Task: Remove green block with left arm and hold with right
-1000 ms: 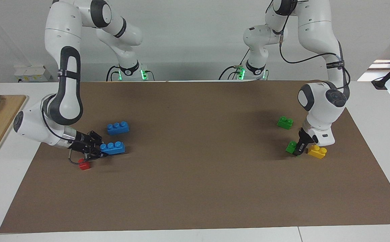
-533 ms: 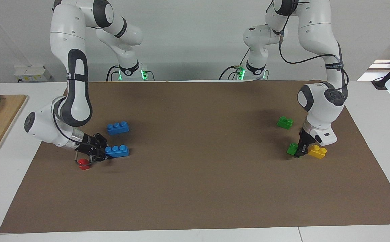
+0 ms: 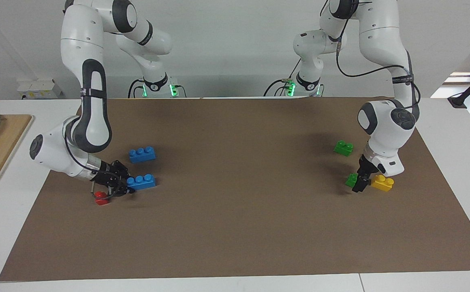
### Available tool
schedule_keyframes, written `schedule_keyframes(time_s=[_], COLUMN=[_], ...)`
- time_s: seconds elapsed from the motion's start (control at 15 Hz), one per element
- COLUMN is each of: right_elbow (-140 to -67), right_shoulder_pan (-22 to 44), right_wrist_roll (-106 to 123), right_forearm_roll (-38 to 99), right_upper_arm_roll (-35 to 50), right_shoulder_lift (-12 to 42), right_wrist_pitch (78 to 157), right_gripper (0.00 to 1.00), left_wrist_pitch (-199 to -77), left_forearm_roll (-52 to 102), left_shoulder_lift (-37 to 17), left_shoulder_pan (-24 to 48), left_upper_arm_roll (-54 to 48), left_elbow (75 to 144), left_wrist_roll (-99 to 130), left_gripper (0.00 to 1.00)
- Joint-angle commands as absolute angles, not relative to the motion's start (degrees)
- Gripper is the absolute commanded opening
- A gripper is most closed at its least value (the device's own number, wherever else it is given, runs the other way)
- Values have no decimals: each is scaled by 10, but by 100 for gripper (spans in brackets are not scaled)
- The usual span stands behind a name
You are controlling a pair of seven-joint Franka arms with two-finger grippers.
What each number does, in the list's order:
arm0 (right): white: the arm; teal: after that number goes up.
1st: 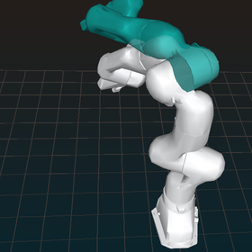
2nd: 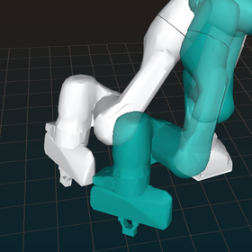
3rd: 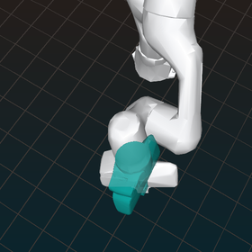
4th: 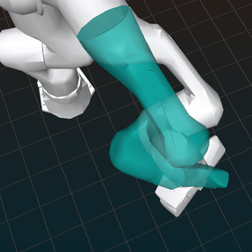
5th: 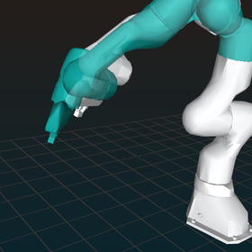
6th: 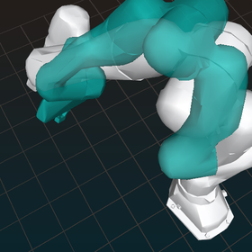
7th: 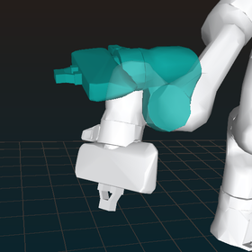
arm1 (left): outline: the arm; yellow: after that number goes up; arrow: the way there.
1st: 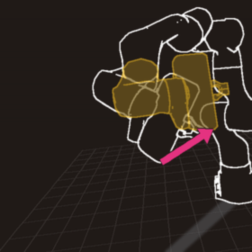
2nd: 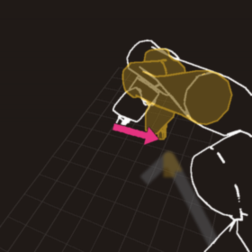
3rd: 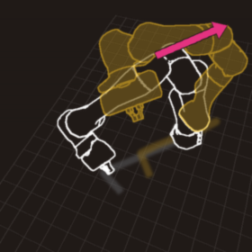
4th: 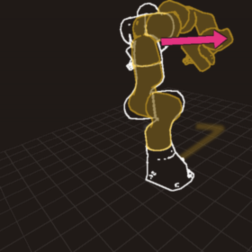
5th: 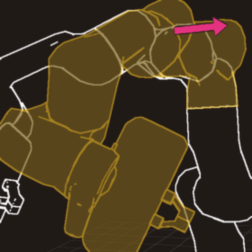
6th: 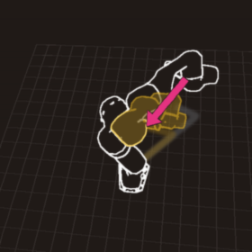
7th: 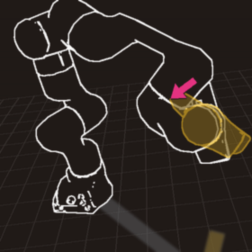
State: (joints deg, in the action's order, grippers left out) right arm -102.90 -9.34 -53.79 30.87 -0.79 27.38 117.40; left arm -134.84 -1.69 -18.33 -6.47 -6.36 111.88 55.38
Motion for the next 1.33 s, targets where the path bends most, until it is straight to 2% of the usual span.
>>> schedule_keyframes(time_s=[0.0, 0.33, 0.67, 0.8, 1.07, 1.27], right_elbow=[-1030, -995, -946, -919, -862, -861], right_shoulder_pan=[-96, -100, -103, -99, -98, -82], right_wrist_roll=[-532, -536, -539, -525, -423, -293], right_forearm_roll=[294, 286, 232, 180, 158, 92], right_upper_arm_roll=[-5, -8, -7, -4, -5, 5], right_shoulder_lift=[251, 218, 188, 176, 165, 121], right_wrist_pitch=[1166, 1118, 1048, 1024, 934, 917], right_gripper=[95, 97, 97, 97, 97, 98], left_wrist_pitch=[-1268, -1180, -1013, -999, -958, -939], left_forearm_roll=[-15, -18, -18, -18, -18, -12], left_shoulder_lift=[-141, -70, -53, -30, 2, 16], left_shoulder_pan=[-62, -61, -62, -59, -53, -53], left_upper_arm_roll=[-63, -66, -66, -74, -89, -88], left_elbow=[1098, 1079, 974, 975, 973, 971], left_wrist_roll=[548, 422, 137, 120, 85, 47], left_gripper=[100, 100, 100, 100, 100, 100])
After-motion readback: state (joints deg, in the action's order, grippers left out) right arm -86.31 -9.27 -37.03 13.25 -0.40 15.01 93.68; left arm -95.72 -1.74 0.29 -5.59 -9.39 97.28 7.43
